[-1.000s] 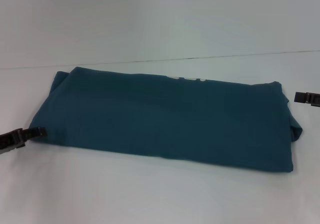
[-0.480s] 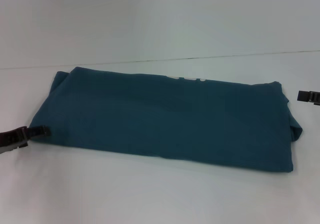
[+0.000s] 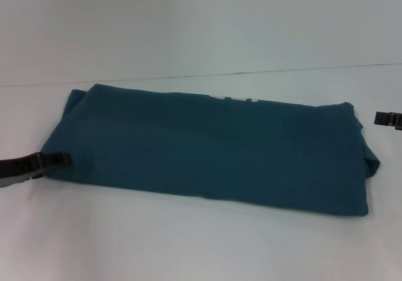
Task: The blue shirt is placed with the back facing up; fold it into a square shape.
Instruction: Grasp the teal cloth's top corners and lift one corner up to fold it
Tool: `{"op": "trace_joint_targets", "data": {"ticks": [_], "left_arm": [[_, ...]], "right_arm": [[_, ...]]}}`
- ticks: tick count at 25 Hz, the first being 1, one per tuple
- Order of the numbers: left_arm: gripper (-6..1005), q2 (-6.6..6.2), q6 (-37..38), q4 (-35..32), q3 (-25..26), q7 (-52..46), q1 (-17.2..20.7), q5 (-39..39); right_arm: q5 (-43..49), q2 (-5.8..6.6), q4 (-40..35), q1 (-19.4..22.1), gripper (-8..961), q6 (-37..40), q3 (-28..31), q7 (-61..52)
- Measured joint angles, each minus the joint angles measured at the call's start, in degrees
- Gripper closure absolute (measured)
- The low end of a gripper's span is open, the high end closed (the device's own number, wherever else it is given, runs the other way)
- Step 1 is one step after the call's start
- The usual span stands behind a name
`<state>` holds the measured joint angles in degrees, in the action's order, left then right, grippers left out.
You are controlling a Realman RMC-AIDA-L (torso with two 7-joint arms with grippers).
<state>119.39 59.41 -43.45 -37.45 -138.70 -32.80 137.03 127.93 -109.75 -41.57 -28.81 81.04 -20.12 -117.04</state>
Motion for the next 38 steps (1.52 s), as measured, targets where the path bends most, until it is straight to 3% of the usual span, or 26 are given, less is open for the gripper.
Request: {"op": "trace_joint_targets", "data": {"ticks": [34,38], "left_arm": [[180,0.25,-2.43,0.49,-0.24,0.79,-1.63,1.15],[226,0.31,-2.35,0.14,-1.0,1.38,-1.53,1.22]], "right_arm": [[-0.66,-0.02,0.0,0.16,83,-0.12,0.63,0.38],[-0.66,-0.02,0.0,0.23,83,0.03,0.79,0.39]]}}
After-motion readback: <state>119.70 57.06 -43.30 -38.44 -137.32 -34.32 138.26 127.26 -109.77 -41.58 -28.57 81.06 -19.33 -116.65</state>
